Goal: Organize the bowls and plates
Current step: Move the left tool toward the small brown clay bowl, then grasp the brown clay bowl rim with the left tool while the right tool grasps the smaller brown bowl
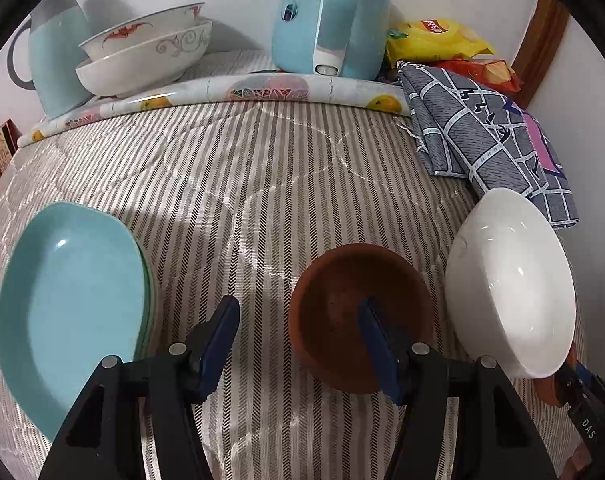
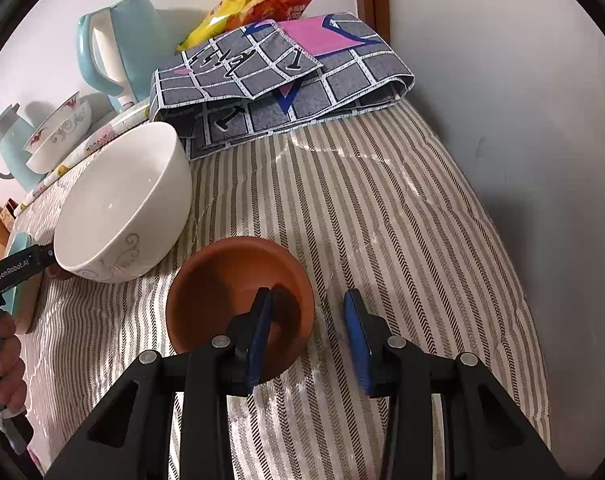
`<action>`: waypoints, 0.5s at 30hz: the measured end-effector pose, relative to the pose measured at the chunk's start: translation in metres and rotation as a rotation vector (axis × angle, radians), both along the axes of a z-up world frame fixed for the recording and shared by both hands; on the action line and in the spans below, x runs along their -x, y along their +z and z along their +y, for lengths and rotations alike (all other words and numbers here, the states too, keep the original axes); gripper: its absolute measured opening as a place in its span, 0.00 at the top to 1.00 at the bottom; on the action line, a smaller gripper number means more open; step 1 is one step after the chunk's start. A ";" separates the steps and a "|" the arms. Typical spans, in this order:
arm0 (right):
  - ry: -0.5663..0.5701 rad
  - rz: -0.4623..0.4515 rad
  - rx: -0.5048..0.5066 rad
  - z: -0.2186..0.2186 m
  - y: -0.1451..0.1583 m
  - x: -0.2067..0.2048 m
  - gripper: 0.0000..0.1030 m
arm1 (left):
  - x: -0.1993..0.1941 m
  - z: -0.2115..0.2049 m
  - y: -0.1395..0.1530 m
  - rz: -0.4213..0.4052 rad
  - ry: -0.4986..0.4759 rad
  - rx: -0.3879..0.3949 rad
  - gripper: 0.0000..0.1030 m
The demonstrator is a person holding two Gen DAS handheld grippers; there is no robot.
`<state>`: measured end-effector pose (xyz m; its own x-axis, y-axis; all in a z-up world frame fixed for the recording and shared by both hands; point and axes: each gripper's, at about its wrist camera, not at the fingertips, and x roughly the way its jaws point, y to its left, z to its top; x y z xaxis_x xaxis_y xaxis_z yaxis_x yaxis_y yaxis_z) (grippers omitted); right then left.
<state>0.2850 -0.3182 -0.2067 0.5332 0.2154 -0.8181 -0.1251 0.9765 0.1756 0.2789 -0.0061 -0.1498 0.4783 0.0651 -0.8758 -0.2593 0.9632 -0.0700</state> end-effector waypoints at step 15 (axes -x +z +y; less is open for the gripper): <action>0.002 -0.014 -0.041 0.004 0.000 -0.005 0.80 | -0.006 -0.007 -0.003 -0.033 -0.030 0.041 0.74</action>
